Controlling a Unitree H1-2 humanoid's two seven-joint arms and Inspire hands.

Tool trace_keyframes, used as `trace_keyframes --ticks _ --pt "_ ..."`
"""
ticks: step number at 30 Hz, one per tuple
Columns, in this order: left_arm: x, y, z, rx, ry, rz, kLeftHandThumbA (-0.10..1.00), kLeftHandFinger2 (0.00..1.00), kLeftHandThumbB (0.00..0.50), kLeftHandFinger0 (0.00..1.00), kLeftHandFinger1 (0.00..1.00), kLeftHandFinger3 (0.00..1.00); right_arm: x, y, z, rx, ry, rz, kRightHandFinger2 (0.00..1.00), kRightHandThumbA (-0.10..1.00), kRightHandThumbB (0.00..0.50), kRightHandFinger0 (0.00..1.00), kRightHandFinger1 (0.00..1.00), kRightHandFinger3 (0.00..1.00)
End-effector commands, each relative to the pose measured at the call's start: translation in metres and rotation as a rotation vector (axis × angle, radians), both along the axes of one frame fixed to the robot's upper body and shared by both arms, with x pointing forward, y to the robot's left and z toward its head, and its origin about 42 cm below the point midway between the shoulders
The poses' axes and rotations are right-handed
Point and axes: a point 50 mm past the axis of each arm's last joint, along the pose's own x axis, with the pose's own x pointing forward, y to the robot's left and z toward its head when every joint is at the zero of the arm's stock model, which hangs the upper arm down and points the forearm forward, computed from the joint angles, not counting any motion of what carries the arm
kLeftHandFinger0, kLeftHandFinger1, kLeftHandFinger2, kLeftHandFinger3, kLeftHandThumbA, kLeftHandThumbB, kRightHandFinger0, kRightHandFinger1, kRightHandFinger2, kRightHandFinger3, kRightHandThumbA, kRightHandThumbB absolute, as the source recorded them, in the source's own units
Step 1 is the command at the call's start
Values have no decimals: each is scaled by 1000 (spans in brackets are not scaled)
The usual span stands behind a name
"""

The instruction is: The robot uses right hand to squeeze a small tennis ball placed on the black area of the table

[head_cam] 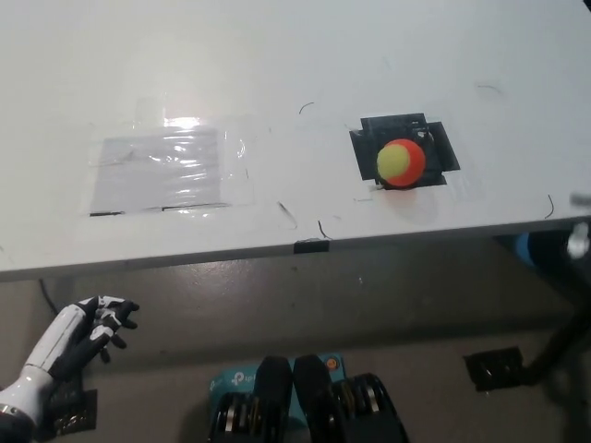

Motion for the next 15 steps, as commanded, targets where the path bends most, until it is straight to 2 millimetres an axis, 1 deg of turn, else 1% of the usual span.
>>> trace_keyframes --ticks 1,2,3,4,5,6,7,9,10,11,12,13,14,15 --pt "3 -2 12 7 -49 -26 867 526 70 341 421 634 30 11 80 -104 -168 83 362 -100 233 58 159 528" --pt "4 -2 12 7 -50 -27 869 523 72 339 418 633 30 11 81 -107 -170 84 358 -100 233 49 154 524" --pt "4 -3 12 3 -53 -31 872 538 75 342 427 632 41 15 96 -95 -192 93 312 -100 248 2 33 482" --pt "4 -3 12 2 -53 -30 875 537 85 340 426 628 44 17 100 -91 -198 97 309 -100 251 0 4 462" --pt "5 -3 12 4 -54 -28 883 529 96 331 419 618 51 21 108 -87 -204 105 303 -75 256 0 0 446" --pt "5 -3 12 5 -56 -28 887 524 97 324 413 613 52 22 110 -87 -204 106 300 -63 257 0 0 443" --pt "4 -3 12 13 -54 -29 904 512 104 324 411 606 57 32 119 -110 -183 123 494 -70 258 69 130 503" --pt "4 -3 13 16 -60 -33 908 509 106 323 409 603 60 36 121 -118 -175 134 499 -82 260 44 119 511" --pt "5 -3 13 21 -59 -34 914 506 108 316 409 598 65 41 121 -150 -153 178 493 -96 275 30 123 562" --pt "6 -4 15 22 -62 -36 916 498 110 307 402 591 70 46 120 -199 -109 213 508 -87 296 32 146 593" --pt "7 -4 15 23 -66 -39 918 498 100 308 402 590 75 50 119 -240 -74 249 583 -82 313 77 205 627" --pt "6 -4 15 22 -63 -37 919 498 101 309 403 589 78 53 118 -287 -44 281 665 -78 320 231 376 689" --pt "6 -4 15 19 -58 -32 914 498 113 311 404 587 79 55 117 -308 -26 298 790 -33 327 403 581 754" --pt "7 -3 16 14 -54 -23 910 497 115 313 404 586 82 58 117 -333 -7 320 846 -13 330 503 678 782"
